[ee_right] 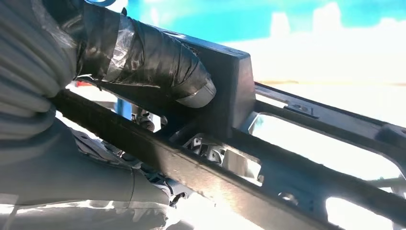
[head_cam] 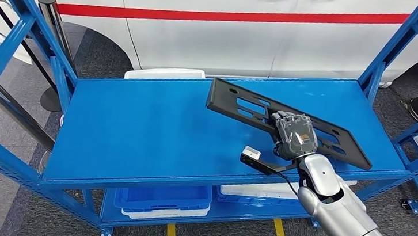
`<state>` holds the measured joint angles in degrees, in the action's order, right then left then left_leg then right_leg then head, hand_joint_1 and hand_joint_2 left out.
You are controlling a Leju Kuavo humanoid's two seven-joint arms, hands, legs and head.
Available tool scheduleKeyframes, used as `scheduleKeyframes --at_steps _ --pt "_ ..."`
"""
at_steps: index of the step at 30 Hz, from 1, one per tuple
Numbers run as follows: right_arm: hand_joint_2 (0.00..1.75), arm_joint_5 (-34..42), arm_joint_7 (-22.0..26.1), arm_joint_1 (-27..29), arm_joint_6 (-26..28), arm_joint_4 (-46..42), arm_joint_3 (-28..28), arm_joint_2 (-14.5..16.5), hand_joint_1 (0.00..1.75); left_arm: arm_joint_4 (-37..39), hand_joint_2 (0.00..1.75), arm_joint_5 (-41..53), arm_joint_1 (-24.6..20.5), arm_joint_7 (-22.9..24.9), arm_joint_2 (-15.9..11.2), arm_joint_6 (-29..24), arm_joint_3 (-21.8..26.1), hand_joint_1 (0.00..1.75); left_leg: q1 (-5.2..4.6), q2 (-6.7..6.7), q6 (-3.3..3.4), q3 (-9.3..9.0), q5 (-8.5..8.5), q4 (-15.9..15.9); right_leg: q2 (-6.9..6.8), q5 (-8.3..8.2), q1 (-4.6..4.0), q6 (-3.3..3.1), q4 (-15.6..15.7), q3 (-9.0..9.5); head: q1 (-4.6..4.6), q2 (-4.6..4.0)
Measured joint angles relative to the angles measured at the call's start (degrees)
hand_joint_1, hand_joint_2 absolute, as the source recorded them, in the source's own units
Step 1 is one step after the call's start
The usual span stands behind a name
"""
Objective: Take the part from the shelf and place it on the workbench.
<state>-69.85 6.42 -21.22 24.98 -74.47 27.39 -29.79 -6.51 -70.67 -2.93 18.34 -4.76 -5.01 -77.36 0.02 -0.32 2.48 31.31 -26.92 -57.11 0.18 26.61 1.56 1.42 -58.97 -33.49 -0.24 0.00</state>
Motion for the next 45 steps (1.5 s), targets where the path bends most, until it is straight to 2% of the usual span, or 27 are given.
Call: scheduleKeyframes --at_steps 2,4,5,6,7,10,12,15,16,18,20,21,22,23,26,28,30,31,32,33,35,36,38,40,42,43,45 --pt "1.75 -0.28 0.53 0.05 0.07 -2.89 -0.68 -1.03 1.75 0.0 1.75 0.13 -0.07 0.11 0.08 0.0 -0.13 0.0 0.43 0.19 0.41 -0.62 1.01 1.33 -0.05 2.07 -0.12 0.34 -2.16 -0.72 0.02 0.0" --pt "1.75 -0.83 0.95 0.4 0.3 -4.97 -0.97 -1.92 1.75 0.0 1.75 0.21 -0.08 0.2 0.15 0.0 -0.26 0.0 0.57 0.27 0.55 -0.61 1.25 1.57 -0.09 5.93 0.04 0.63 -8.46 -3.34 0.02 0.0" --pt "1.75 -1.02 1.14 0.76 0.36 -5.83 -1.01 -2.3 1.75 0.0 1.75 0.21 -0.07 0.25 0.18 0.0 -0.37 0.0 0.6 0.27 0.55 -0.48 1.25 1.45 -0.09 7.25 0.21 0.86 -11.71 -4.74 0.01 0.0" --pt "1.75 -1.13 1.39 1.17 0.32 -6.61 -1.01 -2.67 1.75 0.0 1.75 0.2 -0.07 0.3 0.22 0.0 -0.5 0.0 0.66 0.26 0.49 -0.33 1.21 1.25 -0.11 7.47 0.44 1.14 -13.6 -5.54 0.01 0.0" --pt "1.75 -1.1 1.65 1.5 0.2 -7.26 -1.01 -3.03 1.75 -0.01 1.75 0.19 -0.08 0.34 0.28 0.01 -0.63 0.0 0.8 0.25 0.33 -0.13 1.1 0.93 -0.15 6.56 0.71 1.46 -13.45 -5.43 0.01 0.0" --pt "1.75 -0.7 2.27 1.84 -0.22 -8.81 -1.0 -4.12 1.75 0.02 1.75 0.09 -0.11 0.43 0.34 0.03 -0.92 0.0 1.43 0.18 -0.91 0.94 0.28 -1.0 -0.16 1.93 1.31 2.44 -4.96 -1.16 0.04 0.0" --pt "1.75 -0.4 2.58 1.97 -0.34 -9.48 -0.99 -4.75 1.75 0.11 1.75 -0.03 -0.1 0.5 0.22 0.02 -1.0 0.0 1.36 0.01 -1.79 1.74 -0.15 -2.2 0.21 1.28 1.14 1.81 -2.52 -0.14 0.08 0.0" --pt "1.75 -0.25 2.67 2.22 -0.38 -10.17 -0.99 -5.29 1.75 0.15 1.75 -0.11 -0.04 0.54 0.2 0.01 -1.03 0.0 1.31 -0.18 -2.69 2.55 -0.17 -2.94 0.38 1.17 1.0 -0.13 -2.83 -1.21 0.04 0.0" --pt "1.75 -0.25 2.67 2.25 -0.39 -10.4 -0.99 -5.38 1.75 0.15 1.75 -0.12 -0.04 0.55 0.21 0.02 -1.04 0.0 1.41 -0.12 -2.89 3.01 -1.04 -3.68 0.29 0.84 0.97 -0.69 -2.81 -1.61 0.03 0.0" --pt "1.75 -0.24 2.67 2.22 -0.39 -10.78 -0.99 -5.57 1.75 0.15 1.75 -0.12 -0.06 0.56 0.21 0.03 -1.05 0.0 1.5 0.07 -3.05 4.78 -5.14 -8.23 0.11 0.04 0.77 -1.71 -2.64 -2.44 0.03 0.0" --pt "1.75 -0.24 2.67 2.26 -0.39 -10.95 -0.99 -5.66 1.75 0.15 1.75 -0.12 -0.15 0.57 0.22 0.04 -1.06 0.0 1.39 0.11 -2.94 7.01 -9.57 -15.15 -0.03 -0.78 0.25 -2.27 -2.62 -3.5 0.04 0.0" --pt "1.75 -0.24 2.67 2.29 -0.39 -10.97 -0.99 -5.67 1.75 0.15 1.75 -0.12 -0.19 0.57 0.22 0.04 -1.06 0.0 1.28 0.11 -2.73 7.43 -10.5 -17.43 -0.09 -1.22 -0.08 -2.43 -2.63 -4.07 0.03 0.0" --pt "1.75 -0.24 2.67 2.31 -0.39 -10.98 -0.99 -5.7 1.75 0.15 1.75 -0.12 -0.23 0.57 0.22 0.04 -1.06 0.0 1.07 0.11 -2.32 6.82 -10.22 -17.73 -0.13 -1.68 -0.43 -2.55 -2.63 -4.63 0.04 0.0" --pt "1.75 -0.24 2.67 2.31 -0.39 -11.02 -0.99 -5.73 1.75 0.15 1.75 -0.12 -0.25 0.57 0.22 0.04 -1.06 0.0 0.77 0.1 -1.71 5.17 -9.04 -16.04 -0.13 -2.15 -0.79 -2.64 -2.63 -5.15 0.03 0.0" --pt "1.75 -0.24 2.67 2.3 -0.39 -11.32 -0.99 -5.99 1.75 0.25 1.75 -0.12 -0.35 0.58 -0.05 0.03 -1.07 0.0 -0.6 0.23 0.85 -2.42 -5.81 -5.07 -0.16 -3.59 -1.39 -2.58 -2.47 -6.18 0.06 0.0" --pt "1.75 -0.21 2.74 2.27 -0.42 -11.49 -0.99 -6.22 1.75 0.32 1.75 -0.12 -0.42 0.6 -0.24 0.04 -1.08 0.0 -1.27 0.48 1.51 -4.23 -5.38 -1.36 -0.3 -4.64 -1.12 -2.0 -2.02 -6.28 0.07 0.0" --pt "1.75 0.16 3.02 2.3 -0.74 -11.71 -0.99 -6.6 1.75 0.31 1.75 -0.13 -0.45 0.62 -0.16 0.08 -1.08 0.0 -1.31 0.54 1.58 -3.9 -3.81 -0.1 -0.43 -5.85 -0.84 -1.24 -1.14 -6.3 0.04 0.0" --pt "1.75 0.49 3.22 2.31 -1.05 -11.9 -0.99 -6.86 1.75 0.31 1.75 -0.13 -0.52 0.63 -0.12 0.11 -1.08 0.0 -1.18 0.59 1.66 -3.69 -2.75 0.79 -0.4 -5.54 -0.82 -0.9 -1.02 -6.52 0.03 0.0" --pt "1.75 0.83 3.39 2.28 -1.45 -12.1 -0.99 -7.18 1.75 0.31 1.75 -0.14 -0.57 0.65 -0.08 0.14 -1.09 0.0 -1.0 0.67 1.77 -3.33 -1.52 1.65 -0.32 -4.13 -0.84 -0.65 -1.66 -6.89 0.05 0.0" --pt "1.75 1.16 3.55 2.23 -1.89 -12.3 -0.99 -7.5 1.75 0.31 1.75 -0.15 -0.6 0.66 -0.03 0.17 -1.1 0.0 -0.81 0.77 1.78 -2.79 -0.39 2.31 -0.25 -1.63 -0.83 -0.39 -3.48 -7.45 0.06 0.0" --pt "1.75 1.75 3.71 2.13 -2.66 -12.58 -0.91 -7.8 1.75 0.31 1.75 -0.19 -0.62 0.67 0.04 0.21 -1.14 0.0 -0.78 0.96 1.76 -1.15 1.06 2.34 -0.17 3.93 -0.54 0.17 -9.68 -8.55 0.07 0.0" --pt "1.75 2.06 3.79 2.11 -3.0 -12.7 -0.81 -7.85 1.75 0.31 1.75 -0.21 -0.61 0.67 0.11 0.25 -1.18 0.0 -0.76 1.03 1.64 -0.18 1.59 2.08 -0.2 5.22 -0.34 0.51 -12.75 -8.75 0.07 0.0" --pt "1.75 2.73 3.85 1.99 -3.51 -12.9 -0.51 -7.84 1.75 0.31 1.75 -0.27 -0.65 0.66 0.31 0.32 -1.3 0.0 -0.58 1.1 1.25 1.96 2.52 1.12 -0.23 4.01 0.12 1.13 -14.7 -7.12 0.07 0.0" --pt "1.75 3.44 3.79 1.6 -3.88 -13.14 -0.32 -7.84 1.75 0.31 1.75 -0.31 -0.71 0.66 0.49 0.38 -1.41 0.0 -0.27 1.11 0.65 4.22 3.16 -0.4 -0.27 2.23 0.51 1.69 -9.57 -2.17 0.07 0.0" --pt "1.75 4.06 3.67 1.16 -4.14 -13.47 -0.28 -7.85 1.75 0.31 1.75 -0.34 -0.74 0.66 0.55 0.42 -1.46 0.0 -0.23 1.04 -0.02 5.78 3.6 -1.9 -0.15 3.21 0.29 1.28 -3.34 2.22 0.07 0.0" --pt "1.75 4.28 3.62 1.0 -4.22 -13.61 -0.27 -7.86 1.75 0.31 1.75 -0.37 -0.73 0.66 0.55 0.42 -1.48 0.0 -0.29 0.99 -0.36 6.14 3.87 -2.28 -0.04 4.06 0.05 0.73 -1.85 3.01 0.05 0.0" --pt "1.75 4.6 3.55 0.86 -4.33 -13.75 -0.23 -7.86 1.75 0.31 1.75 -0.43 -0.55 0.66 0.54 0.4 -1.51 0.0 -0.34 0.86 -1.18 6.42 4.67 -2.29 -0.02 3.61 -0.12 -0.72 -1.51 2.63 0.06 0.0"
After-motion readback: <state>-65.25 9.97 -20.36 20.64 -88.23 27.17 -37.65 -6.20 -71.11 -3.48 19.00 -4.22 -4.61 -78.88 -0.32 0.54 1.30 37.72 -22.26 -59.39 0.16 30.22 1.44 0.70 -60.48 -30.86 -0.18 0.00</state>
